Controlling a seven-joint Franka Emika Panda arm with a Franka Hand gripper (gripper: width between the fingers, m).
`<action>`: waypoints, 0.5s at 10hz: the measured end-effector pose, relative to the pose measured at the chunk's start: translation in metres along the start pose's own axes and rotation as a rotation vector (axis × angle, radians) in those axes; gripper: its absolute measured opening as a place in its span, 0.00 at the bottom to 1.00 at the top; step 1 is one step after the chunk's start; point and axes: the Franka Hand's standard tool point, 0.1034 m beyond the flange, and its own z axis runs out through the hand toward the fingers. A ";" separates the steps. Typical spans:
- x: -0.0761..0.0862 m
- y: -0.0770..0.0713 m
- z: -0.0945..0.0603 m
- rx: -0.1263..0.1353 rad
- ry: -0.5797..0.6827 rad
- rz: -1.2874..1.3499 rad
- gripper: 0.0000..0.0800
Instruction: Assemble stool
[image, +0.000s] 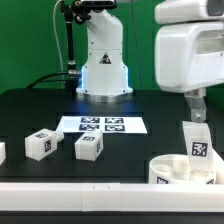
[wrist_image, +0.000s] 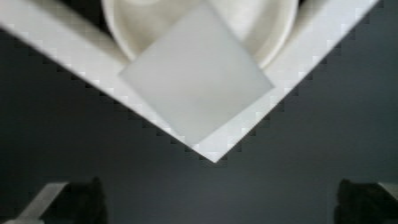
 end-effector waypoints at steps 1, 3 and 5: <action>-0.002 0.002 0.000 0.000 -0.001 -0.044 0.81; -0.004 0.006 0.001 -0.010 -0.010 -0.216 0.81; -0.008 0.004 0.011 -0.004 -0.024 -0.235 0.81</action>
Offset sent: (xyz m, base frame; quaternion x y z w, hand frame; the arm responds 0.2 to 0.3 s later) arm -0.0063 0.0039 -0.0127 0.0002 -0.0034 -0.1717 0.9851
